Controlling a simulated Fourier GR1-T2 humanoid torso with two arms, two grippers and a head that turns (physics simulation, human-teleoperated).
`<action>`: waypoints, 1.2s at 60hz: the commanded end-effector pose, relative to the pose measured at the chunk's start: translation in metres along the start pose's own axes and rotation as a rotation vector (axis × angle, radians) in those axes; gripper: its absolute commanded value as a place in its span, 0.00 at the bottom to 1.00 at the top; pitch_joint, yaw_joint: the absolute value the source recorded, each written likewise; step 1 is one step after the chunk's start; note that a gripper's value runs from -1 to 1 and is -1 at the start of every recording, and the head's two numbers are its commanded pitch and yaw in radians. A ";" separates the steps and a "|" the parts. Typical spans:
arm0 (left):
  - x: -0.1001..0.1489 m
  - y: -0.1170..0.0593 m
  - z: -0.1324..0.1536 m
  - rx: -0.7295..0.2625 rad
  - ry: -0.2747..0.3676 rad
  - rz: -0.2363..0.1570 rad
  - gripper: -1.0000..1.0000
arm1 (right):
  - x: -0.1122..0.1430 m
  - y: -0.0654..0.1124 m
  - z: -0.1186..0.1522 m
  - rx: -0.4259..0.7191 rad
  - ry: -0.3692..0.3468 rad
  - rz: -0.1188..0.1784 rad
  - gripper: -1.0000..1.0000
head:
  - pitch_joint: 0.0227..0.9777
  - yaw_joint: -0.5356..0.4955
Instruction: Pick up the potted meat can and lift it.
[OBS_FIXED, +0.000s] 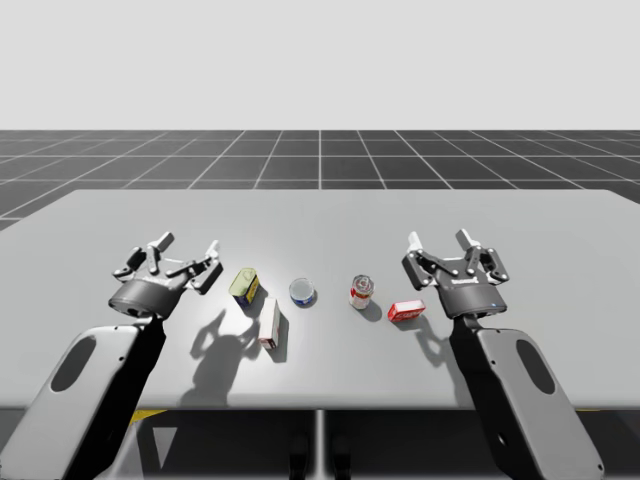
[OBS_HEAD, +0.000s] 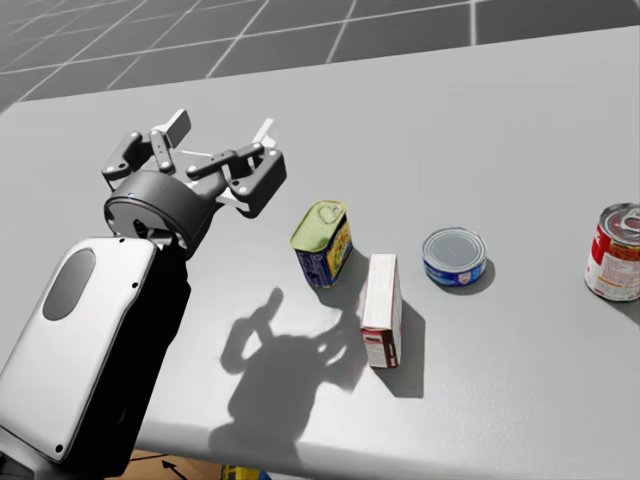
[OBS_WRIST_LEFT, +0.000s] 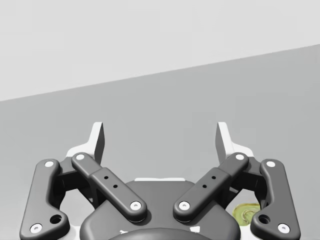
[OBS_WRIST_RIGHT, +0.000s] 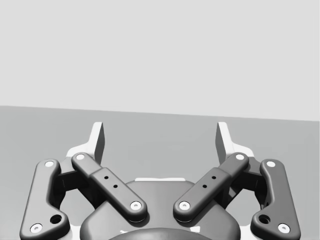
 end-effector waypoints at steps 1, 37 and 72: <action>0.010 -0.012 0.009 -0.060 0.004 0.015 0.00 | -0.001 0.001 0.000 0.000 0.004 0.002 0.00 | 0.81 0.82; -0.018 -0.019 0.075 -0.241 0.220 -0.036 0.00 | -0.003 -0.001 -0.001 -0.013 0.015 0.008 0.00 | 0.79 0.83; -0.071 -0.042 0.030 -0.258 0.395 0.003 0.00 | -0.004 -0.004 -0.003 -0.034 0.002 0.021 0.00 | 0.78 0.82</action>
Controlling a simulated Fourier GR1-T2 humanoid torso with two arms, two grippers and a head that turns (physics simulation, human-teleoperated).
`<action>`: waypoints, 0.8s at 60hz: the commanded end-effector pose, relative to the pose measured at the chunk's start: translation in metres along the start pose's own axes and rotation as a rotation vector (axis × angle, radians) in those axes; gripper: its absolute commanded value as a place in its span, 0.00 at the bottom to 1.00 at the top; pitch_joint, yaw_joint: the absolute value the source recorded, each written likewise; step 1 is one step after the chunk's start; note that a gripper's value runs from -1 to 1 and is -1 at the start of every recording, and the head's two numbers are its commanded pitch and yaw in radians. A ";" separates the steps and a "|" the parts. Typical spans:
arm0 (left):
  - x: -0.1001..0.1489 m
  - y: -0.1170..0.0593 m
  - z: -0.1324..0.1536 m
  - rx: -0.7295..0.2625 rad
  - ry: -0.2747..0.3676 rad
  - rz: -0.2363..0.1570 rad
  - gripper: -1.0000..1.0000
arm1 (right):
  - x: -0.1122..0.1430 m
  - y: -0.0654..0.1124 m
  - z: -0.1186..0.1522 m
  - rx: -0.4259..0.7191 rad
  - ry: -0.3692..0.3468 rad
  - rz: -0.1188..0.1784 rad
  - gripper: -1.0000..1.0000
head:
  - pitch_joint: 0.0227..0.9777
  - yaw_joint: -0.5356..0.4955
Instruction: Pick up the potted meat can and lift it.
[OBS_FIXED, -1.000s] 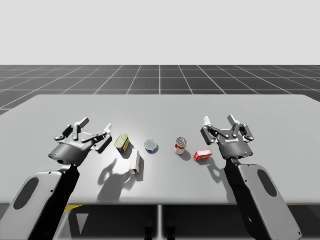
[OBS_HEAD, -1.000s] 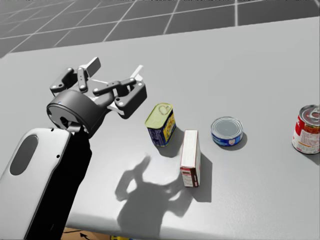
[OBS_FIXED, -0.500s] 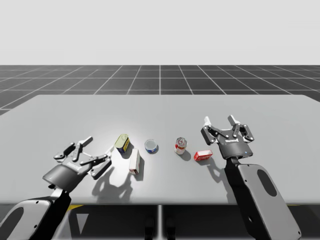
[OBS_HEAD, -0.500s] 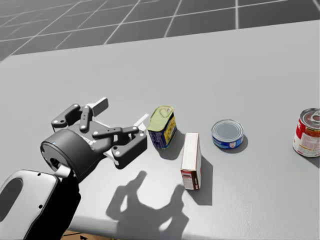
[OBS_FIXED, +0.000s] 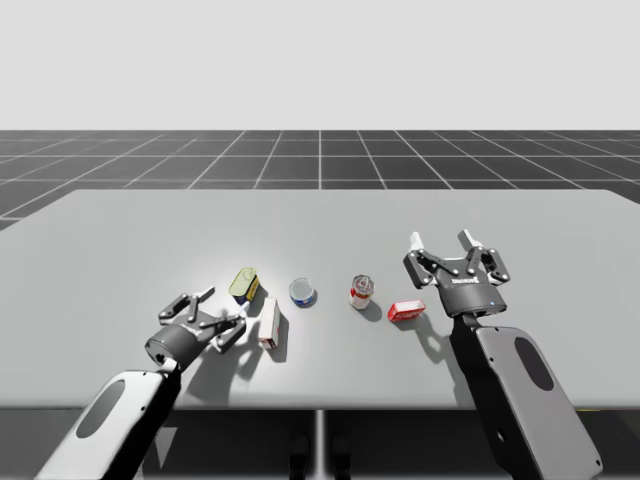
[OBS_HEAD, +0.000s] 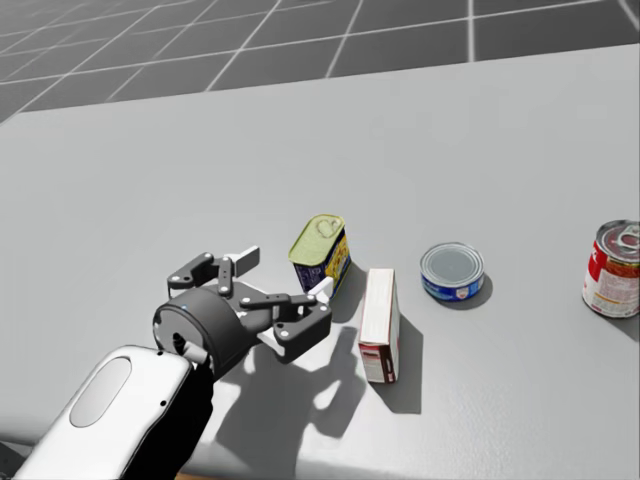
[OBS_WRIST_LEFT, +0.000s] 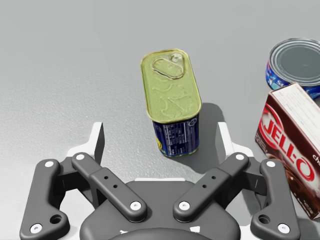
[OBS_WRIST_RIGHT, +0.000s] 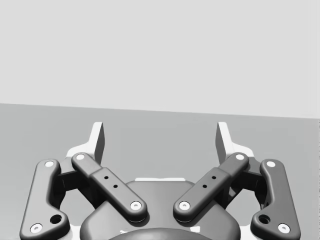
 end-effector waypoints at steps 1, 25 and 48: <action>-0.003 -0.003 -0.019 -0.006 0.034 0.016 0.00 | 0.000 -0.001 -0.001 -0.008 -0.007 0.005 0.00 | 0.78 0.82; 0.001 -0.004 -0.060 0.026 0.057 0.069 0.00 | -0.001 -0.003 -0.002 -0.014 -0.008 0.003 0.00 | 0.77 0.82; -0.012 -0.011 -0.059 -0.016 0.086 0.052 1.00 | -0.001 -0.004 -0.002 -0.016 -0.009 0.003 0.00 | 0.67 0.81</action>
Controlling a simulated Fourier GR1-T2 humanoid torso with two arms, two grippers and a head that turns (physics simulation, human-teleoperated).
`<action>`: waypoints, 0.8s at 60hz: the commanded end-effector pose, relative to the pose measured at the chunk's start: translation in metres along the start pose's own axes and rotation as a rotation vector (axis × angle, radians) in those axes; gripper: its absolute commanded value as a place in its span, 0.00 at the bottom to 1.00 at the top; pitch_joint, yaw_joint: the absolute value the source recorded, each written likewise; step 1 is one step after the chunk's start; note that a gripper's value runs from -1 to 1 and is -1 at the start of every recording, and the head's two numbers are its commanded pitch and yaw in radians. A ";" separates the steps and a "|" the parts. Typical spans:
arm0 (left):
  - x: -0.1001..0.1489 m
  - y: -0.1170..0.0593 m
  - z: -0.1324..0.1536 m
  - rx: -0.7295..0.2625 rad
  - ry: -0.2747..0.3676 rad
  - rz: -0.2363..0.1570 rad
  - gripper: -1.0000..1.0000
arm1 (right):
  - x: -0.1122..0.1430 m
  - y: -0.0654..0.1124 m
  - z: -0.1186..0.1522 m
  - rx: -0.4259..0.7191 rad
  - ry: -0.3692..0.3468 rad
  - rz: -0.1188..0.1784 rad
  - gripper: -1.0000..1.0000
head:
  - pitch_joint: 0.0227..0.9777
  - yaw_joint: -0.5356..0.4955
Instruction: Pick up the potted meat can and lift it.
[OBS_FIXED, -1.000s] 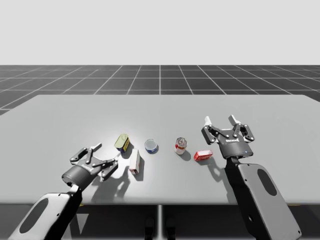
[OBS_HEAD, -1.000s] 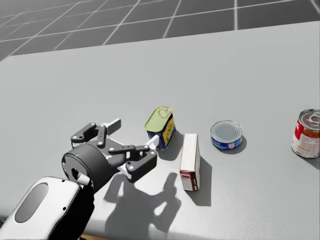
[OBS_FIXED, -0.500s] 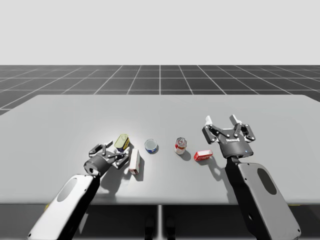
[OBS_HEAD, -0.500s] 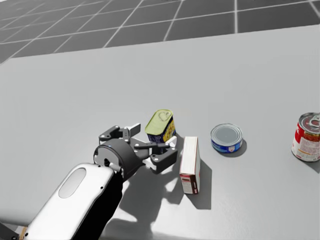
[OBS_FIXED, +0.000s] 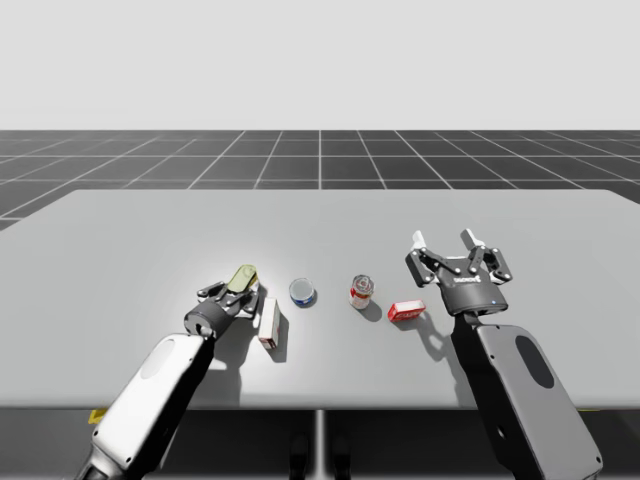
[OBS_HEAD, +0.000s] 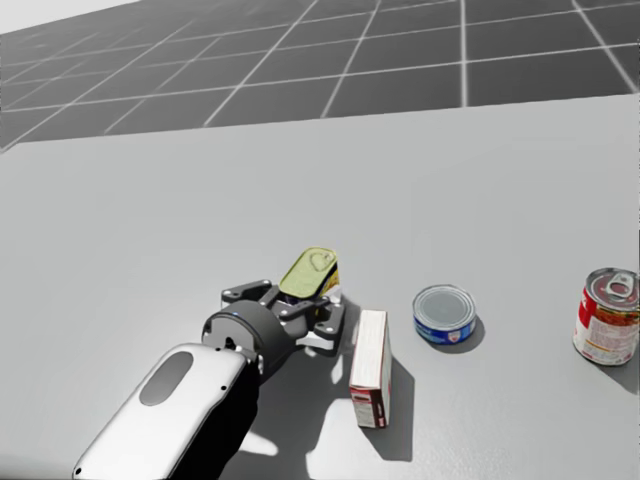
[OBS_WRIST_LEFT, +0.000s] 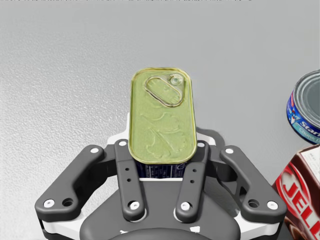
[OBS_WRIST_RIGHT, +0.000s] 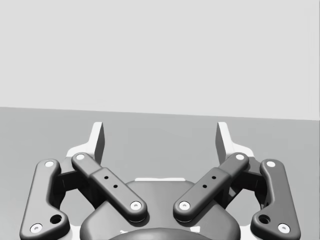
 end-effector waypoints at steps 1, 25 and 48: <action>-0.014 -0.002 0.001 -0.064 0.042 -0.022 1.00 | 0.000 -0.001 0.000 -0.001 -0.001 0.000 0.00 | 0.66 0.81; -0.018 -0.007 0.001 -0.080 0.046 -0.042 1.00 | -0.002 -0.002 0.000 -0.002 0.001 0.000 0.00 | 0.43 0.82; 0.053 0.003 0.040 -0.050 -0.101 -0.079 1.00 | -0.002 -0.003 0.000 0.000 0.006 -0.009 0.00 | 0.43 0.82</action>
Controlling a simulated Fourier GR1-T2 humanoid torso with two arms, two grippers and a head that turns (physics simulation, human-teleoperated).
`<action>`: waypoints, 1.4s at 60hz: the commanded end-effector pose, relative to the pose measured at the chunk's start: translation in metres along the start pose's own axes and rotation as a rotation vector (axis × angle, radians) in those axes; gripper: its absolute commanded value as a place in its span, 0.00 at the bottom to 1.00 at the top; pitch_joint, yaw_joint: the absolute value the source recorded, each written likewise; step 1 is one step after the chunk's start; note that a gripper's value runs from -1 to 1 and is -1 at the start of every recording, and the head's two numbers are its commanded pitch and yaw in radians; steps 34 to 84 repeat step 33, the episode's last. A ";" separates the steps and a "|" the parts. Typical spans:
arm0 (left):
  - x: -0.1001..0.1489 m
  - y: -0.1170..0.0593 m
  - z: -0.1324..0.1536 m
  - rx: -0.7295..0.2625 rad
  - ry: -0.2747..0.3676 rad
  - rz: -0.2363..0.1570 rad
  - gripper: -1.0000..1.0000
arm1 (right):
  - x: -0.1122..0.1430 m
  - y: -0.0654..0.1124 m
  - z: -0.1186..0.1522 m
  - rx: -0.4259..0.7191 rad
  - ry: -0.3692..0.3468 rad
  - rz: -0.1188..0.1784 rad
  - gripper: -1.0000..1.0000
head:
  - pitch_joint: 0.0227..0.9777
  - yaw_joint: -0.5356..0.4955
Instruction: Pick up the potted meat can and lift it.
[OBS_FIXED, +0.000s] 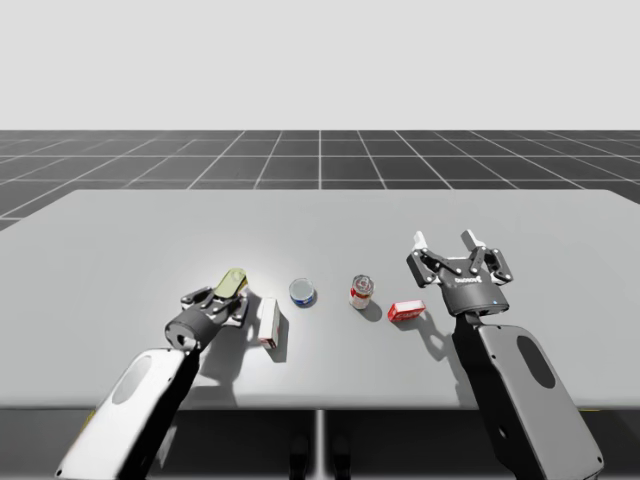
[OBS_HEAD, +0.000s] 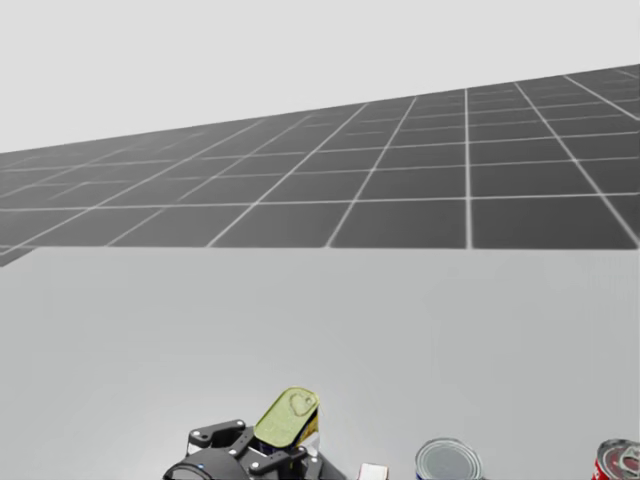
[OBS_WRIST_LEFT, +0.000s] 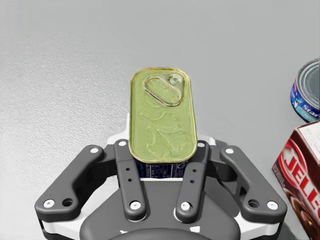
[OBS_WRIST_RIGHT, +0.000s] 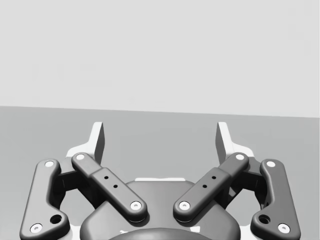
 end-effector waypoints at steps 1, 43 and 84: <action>0.053 0.001 0.014 -0.074 -0.123 -0.066 1.00 | 0.000 -0.001 0.000 0.000 0.001 -0.003 0.00 | 0.43 0.82; 0.170 0.015 0.062 0.017 -0.376 -0.211 1.00 | 0.003 0.001 0.002 0.009 0.001 -0.004 0.00 | 0.41 0.82; 0.170 0.015 0.062 0.017 -0.376 -0.211 1.00 | 0.003 0.001 0.002 0.009 0.001 -0.004 0.00 | 0.41 0.82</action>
